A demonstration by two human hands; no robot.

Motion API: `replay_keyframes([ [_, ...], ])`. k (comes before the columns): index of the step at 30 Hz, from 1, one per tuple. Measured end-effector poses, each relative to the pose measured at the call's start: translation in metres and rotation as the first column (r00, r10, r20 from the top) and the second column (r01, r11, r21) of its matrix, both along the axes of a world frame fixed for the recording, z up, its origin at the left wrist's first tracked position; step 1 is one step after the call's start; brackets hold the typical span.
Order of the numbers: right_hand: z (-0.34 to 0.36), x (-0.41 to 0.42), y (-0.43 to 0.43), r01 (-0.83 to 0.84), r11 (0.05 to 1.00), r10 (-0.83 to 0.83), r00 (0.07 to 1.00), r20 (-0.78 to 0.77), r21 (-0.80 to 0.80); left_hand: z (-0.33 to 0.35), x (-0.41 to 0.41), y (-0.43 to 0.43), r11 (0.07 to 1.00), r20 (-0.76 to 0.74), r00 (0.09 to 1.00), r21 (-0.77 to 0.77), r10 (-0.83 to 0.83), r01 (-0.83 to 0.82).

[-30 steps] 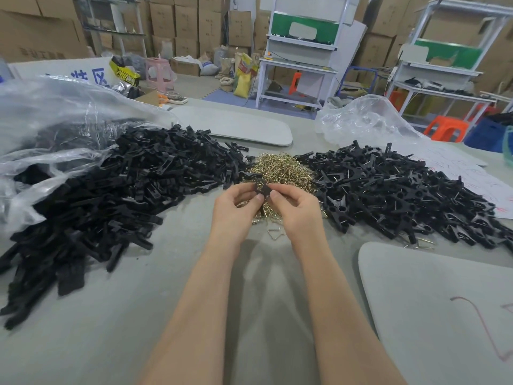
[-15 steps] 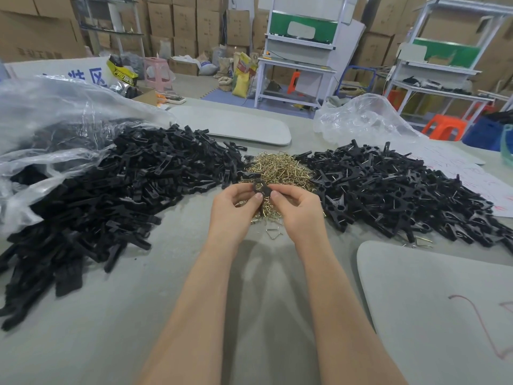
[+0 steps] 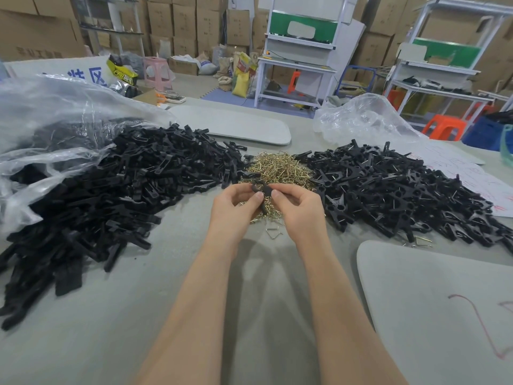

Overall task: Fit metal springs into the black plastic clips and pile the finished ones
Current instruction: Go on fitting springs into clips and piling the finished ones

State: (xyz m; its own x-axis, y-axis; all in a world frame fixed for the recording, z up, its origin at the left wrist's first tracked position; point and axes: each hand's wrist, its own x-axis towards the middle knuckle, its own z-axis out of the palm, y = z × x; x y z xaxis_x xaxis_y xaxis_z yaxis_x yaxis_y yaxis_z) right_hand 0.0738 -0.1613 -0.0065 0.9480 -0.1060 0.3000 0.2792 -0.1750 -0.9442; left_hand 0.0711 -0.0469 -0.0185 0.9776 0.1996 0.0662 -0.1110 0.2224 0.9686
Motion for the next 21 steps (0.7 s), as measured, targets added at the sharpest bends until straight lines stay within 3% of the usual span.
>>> replay_keyframes([
  [13, -0.001, 0.000, 0.004, -0.035, 0.999, 0.035, 0.998, -0.054, 0.007, 0.006, -0.006, 0.001, 0.997, -0.024, 0.998, 0.051, 0.066, -0.065],
  [15, -0.001, 0.003, 0.015, 0.049, 0.999, -0.047, 0.994, -0.099, 0.015, 0.012, -0.005, 0.005, 0.978, -0.011, 0.978, -0.008, 0.209, -0.209],
  [17, 0.002, 0.010, 0.032, 0.080, 0.995, -0.087, 0.988, -0.125, -0.063, 0.020, -0.005, 0.014, 0.903, 0.033, 0.907, -0.117, 0.420, -0.414],
  [21, 0.012, 0.024, 0.082, -0.244, 0.934, 0.206, 0.965, -0.164, -0.261, 0.033, -0.010, 0.036, 0.697, 0.084, 0.716, -0.330, 0.693, -0.636],
])
